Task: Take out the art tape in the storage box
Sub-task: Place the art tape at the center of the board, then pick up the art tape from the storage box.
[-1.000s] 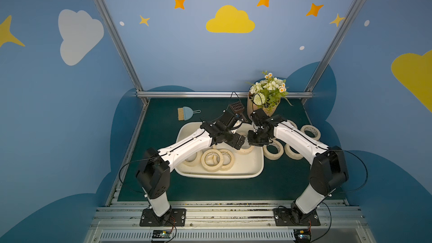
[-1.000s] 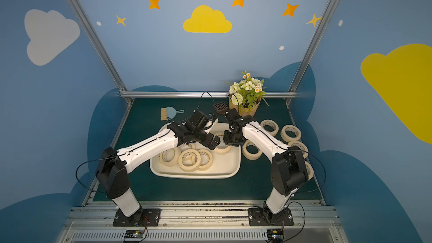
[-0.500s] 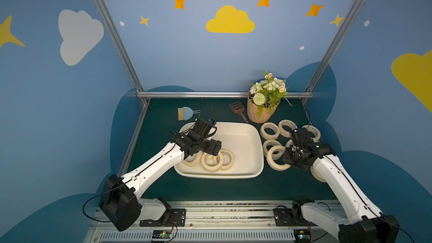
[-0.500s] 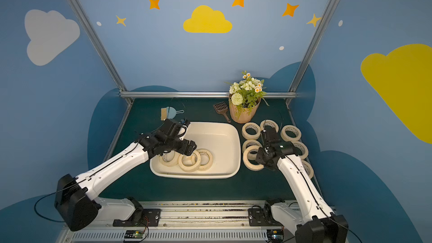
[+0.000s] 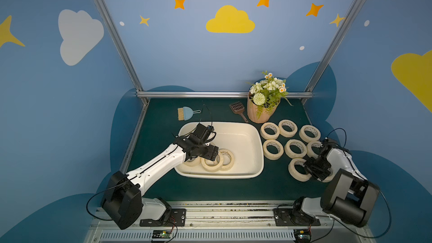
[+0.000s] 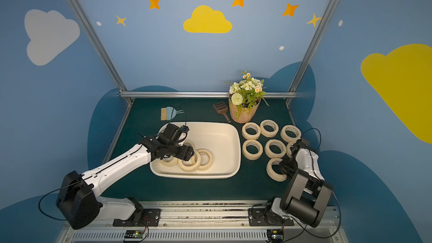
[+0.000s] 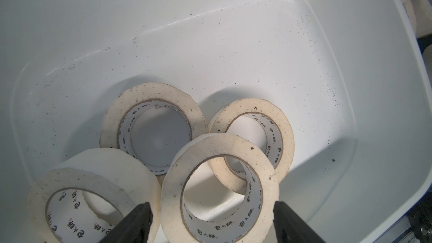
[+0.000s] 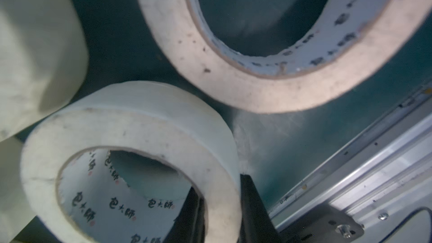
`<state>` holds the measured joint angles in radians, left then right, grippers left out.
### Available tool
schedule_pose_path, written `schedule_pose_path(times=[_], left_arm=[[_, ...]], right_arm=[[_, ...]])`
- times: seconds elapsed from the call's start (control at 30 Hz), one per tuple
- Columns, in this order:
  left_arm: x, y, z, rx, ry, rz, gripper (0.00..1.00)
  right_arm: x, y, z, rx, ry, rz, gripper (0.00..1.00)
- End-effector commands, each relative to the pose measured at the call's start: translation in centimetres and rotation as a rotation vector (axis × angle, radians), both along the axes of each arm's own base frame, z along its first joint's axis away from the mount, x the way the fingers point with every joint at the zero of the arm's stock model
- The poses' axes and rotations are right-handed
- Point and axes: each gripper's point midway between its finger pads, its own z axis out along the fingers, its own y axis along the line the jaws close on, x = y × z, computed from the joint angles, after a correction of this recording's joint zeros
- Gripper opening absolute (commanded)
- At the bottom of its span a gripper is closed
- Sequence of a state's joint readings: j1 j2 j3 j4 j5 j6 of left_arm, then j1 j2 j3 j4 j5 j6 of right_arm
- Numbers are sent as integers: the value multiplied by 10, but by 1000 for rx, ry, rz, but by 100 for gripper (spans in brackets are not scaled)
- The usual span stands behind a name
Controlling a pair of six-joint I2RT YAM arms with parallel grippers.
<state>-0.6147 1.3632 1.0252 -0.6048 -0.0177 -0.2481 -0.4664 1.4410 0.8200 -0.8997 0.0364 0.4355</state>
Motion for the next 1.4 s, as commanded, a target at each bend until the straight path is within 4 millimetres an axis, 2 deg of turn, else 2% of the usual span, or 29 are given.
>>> schedule_pose_path(times=[0.0,0.13,0.33,0.4,0.47,0.57,0.67,0.8,0.93,1.07,1.23,1.37], left_arm=[[-1,1,-5,-1,20,2,84],[-2,3,-4,2,20,11,83],[-4,10,-9,32,30,27,80],[-4,12,-10,48,34,29,79],[-4,15,-14,73,38,34,77],[-3,18,-18,102,48,37,75],[-3,20,-21,123,61,36,73],[-5,21,-21,130,73,36,69],[-3,23,-24,148,69,36,68],[10,17,-19,170,36,-3,67],[23,13,-25,220,42,-37,67],[25,13,-38,243,80,-62,66]], right_arm=[[16,-6,-9,25,-40,10,0],[25,-14,-18,18,-27,0,0],[34,-25,-17,-61,-9,39,0],[37,-24,-15,-70,-20,53,16],[40,-20,-8,-94,-32,85,38],[45,-9,7,-115,-57,140,53],[54,10,28,-128,-106,204,63],[68,49,56,-122,-168,334,66],[76,104,77,-84,-224,539,66],[67,151,86,-42,-220,699,65],[57,184,91,-9,-238,776,66],[55,192,95,-5,-248,804,65]])
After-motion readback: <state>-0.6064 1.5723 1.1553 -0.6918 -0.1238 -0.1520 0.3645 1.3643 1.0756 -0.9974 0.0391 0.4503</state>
